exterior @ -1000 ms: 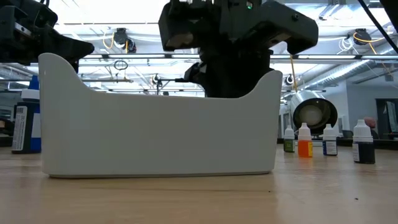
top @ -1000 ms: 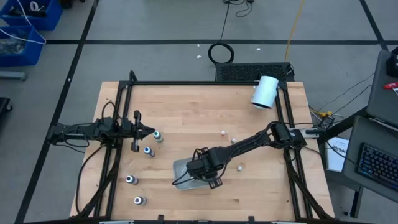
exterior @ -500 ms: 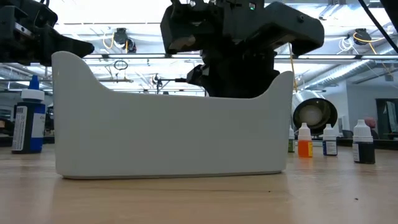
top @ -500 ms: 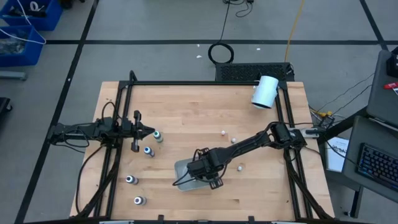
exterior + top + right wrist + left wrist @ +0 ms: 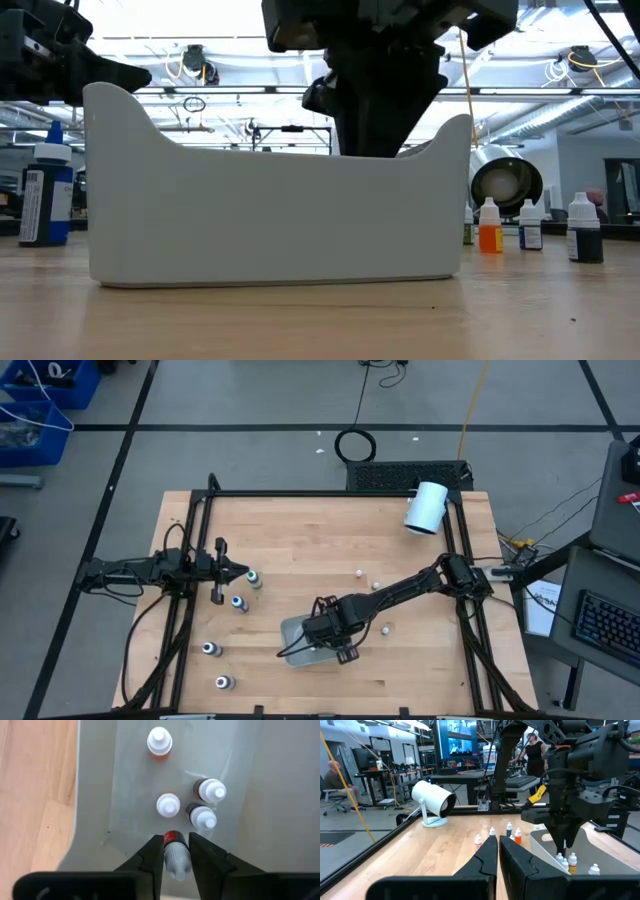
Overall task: Pick & Place food coloring
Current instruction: Put the small red food coloring bottle in the gray bin
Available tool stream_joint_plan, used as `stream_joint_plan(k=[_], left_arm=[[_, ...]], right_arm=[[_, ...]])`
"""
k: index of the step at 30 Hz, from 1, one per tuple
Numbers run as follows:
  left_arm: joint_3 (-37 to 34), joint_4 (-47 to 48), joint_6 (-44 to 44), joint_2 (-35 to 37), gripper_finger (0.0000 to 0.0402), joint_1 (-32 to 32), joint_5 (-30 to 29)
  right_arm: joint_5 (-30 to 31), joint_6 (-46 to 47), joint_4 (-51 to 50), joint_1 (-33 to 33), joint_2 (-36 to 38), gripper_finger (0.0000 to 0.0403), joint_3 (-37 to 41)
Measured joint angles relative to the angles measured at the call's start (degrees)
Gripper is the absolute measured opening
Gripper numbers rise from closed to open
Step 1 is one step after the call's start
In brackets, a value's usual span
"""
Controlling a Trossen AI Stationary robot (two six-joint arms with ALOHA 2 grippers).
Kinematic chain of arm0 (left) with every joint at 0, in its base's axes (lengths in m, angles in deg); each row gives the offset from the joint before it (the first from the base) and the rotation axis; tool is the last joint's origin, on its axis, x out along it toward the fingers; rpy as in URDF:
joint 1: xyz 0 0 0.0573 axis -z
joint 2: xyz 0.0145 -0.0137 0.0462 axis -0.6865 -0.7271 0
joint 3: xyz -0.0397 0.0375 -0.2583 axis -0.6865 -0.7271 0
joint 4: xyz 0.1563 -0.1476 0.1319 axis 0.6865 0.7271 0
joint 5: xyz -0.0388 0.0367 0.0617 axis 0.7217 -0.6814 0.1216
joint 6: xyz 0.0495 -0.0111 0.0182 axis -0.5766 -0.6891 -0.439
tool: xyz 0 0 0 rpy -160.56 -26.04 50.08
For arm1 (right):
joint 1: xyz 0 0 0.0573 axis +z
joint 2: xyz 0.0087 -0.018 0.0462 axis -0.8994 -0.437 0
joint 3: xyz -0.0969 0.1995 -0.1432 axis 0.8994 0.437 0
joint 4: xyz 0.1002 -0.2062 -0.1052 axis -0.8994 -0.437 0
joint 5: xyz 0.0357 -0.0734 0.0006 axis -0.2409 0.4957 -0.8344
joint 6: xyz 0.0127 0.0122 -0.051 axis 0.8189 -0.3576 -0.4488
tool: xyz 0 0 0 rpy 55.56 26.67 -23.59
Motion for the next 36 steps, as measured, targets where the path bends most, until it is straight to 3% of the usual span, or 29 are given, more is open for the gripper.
stream_joint_plan(k=[7,16,23,36], left_arm=[[0.0,0.0,0.0,0.0,0.0026,0.0,0.0],[0.0,0.0,0.0,0.0,0.0026,0.0,0.0],[0.0,0.0,0.0,0.0,0.0026,0.0,0.0],[0.0,0.0,0.0,0.0,0.0026,0.0,0.0]], right_arm=[[0.0,-0.5,0.0,0.0,0.0,0.005,0.0],[0.0,-0.5,1.4,0.0,-0.2,0.0064,2.9],[0.0,-0.5,3.0,0.0,-0.1,0.0042,5.9],[-0.1,0.0,3.4,0.0,-0.3,0.0067,6.1]])
